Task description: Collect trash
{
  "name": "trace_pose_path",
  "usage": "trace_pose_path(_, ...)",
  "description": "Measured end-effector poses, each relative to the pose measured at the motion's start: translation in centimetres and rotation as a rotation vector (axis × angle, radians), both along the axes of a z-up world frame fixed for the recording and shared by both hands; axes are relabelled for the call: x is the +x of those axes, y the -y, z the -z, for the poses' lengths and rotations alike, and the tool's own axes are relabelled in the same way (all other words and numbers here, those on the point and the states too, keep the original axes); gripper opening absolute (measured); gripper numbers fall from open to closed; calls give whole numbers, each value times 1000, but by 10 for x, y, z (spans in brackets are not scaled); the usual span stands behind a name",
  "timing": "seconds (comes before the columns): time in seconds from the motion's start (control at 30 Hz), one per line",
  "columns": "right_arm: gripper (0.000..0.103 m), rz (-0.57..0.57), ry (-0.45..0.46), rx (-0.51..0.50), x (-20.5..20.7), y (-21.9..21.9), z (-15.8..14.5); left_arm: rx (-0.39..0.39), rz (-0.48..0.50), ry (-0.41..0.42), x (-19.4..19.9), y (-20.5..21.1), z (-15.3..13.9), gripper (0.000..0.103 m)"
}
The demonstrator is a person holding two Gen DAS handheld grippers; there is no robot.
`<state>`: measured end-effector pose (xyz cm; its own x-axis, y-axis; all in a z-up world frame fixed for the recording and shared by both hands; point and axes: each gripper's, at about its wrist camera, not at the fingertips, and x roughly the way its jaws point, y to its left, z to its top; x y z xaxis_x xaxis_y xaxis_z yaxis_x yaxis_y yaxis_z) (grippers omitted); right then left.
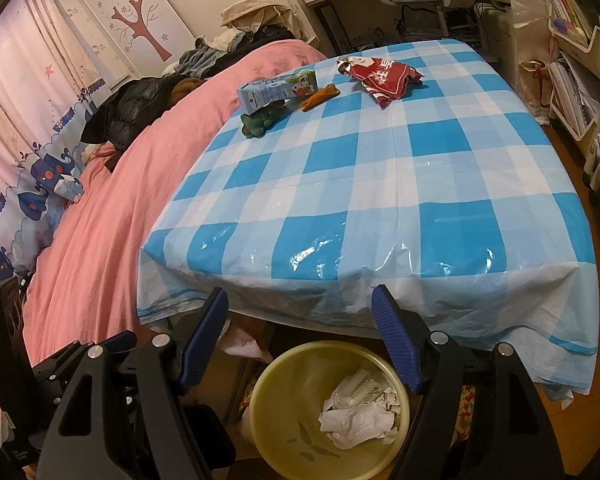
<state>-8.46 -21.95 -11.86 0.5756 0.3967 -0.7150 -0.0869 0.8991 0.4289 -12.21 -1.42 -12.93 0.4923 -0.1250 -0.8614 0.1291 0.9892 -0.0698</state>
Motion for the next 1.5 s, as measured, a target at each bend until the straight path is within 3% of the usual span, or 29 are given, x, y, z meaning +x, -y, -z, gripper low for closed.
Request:
trace_pose_path(0.73,72,-1,0,-4,0,-1,0,1,-6,5,3,-3,-1,88)
trace_pose_path(0.97,72,-25,22,-24,6,-9,-8,-17,-23,53,12,-13,-21,89)
trace_pose_path(1.33,74,-37,98,-82,66,2,-41,-13,-61,181,78,-32,-68,92)
trace_pose_path(1.5,74,30,77,8,89,30,-40,85,10,226,135,-21,-76,93)
